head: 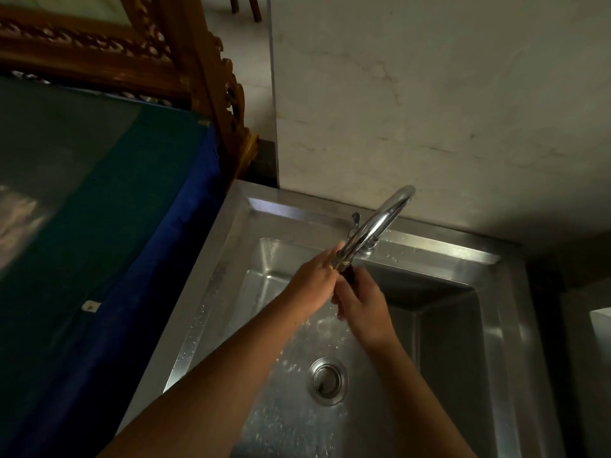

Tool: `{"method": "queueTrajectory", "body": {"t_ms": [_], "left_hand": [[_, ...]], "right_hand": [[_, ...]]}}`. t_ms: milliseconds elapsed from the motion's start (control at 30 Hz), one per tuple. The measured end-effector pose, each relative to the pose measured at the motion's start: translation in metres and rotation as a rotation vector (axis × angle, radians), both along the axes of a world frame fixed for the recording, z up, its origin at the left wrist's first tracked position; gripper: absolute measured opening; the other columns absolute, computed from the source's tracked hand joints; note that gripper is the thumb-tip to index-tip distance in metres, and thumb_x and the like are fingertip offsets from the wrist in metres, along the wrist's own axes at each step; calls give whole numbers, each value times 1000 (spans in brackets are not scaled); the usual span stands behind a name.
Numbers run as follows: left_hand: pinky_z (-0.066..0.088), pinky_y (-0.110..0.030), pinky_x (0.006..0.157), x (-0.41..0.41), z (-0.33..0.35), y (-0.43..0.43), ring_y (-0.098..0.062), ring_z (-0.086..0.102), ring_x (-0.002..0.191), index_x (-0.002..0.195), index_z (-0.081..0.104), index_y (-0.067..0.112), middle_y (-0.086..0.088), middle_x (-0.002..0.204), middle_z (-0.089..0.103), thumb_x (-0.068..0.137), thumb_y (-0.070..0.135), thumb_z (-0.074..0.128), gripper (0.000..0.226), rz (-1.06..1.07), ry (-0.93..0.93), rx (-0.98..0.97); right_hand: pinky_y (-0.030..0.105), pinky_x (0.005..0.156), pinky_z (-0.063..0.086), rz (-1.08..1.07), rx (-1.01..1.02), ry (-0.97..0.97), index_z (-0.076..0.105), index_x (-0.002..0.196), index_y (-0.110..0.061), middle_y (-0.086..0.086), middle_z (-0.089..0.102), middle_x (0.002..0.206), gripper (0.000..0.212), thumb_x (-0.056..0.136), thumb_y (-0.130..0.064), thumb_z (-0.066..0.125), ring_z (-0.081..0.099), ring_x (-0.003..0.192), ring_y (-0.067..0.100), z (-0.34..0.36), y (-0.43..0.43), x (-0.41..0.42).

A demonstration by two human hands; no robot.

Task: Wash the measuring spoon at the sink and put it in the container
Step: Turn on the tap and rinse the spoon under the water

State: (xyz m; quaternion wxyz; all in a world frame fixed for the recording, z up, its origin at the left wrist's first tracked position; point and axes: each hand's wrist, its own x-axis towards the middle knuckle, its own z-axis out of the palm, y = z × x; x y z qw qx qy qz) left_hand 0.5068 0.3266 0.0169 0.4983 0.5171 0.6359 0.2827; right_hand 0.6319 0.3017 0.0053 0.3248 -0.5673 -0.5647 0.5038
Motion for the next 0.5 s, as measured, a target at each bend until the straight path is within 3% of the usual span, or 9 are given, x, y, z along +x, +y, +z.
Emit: {"method": "queueTrajectory", "body": {"t_ms": [67, 200, 300, 400, 500], "left_hand": [[49, -23, 58, -6, 9, 3, -14, 63, 67, 99, 57, 26, 4, 73, 62, 102, 49, 31, 35, -137, 96, 59], [56, -41, 81, -19, 16, 16, -26, 70, 86, 99, 61, 20, -8, 94, 73, 99, 54, 38, 42, -335, 329, 77], [48, -31, 65, -29, 22, 22, -18, 67, 76, 94, 60, 25, -4, 86, 71, 95, 62, 36, 43, -519, 426, 95], [40, -25, 54, -33, 23, 26, -18, 64, 67, 97, 61, 22, -3, 73, 63, 100, 56, 31, 45, -674, 571, 167], [38, -30, 53, -31, 15, 19, -20, 55, 61, 105, 58, 23, 4, 64, 46, 102, 50, 28, 41, -796, 794, 333]], "right_hand": [[18, 50, 46, 62, -4, -67, 61, 90, -20, -4, 65, 66, 8, 95, -24, 55, 57, 52, 2, 5, 17, -3], [28, 52, 43, 102, 0, -184, 62, 72, -11, -2, 60, 54, 23, 92, -10, 52, 52, 44, 4, 7, 32, -6], [23, 54, 44, 195, 6, -274, 62, 66, -18, -8, 59, 50, 26, 91, -14, 54, 54, 45, 0, 5, 26, -5], [8, 52, 41, 291, 103, -382, 58, 63, -32, -20, 55, 48, 32, 92, -18, 56, 56, 50, -9, 7, 26, 3], [8, 56, 40, 445, 222, -594, 67, 81, -27, -20, 55, 58, 16, 93, -25, 57, 59, 54, -6, 11, 32, 15]]}}
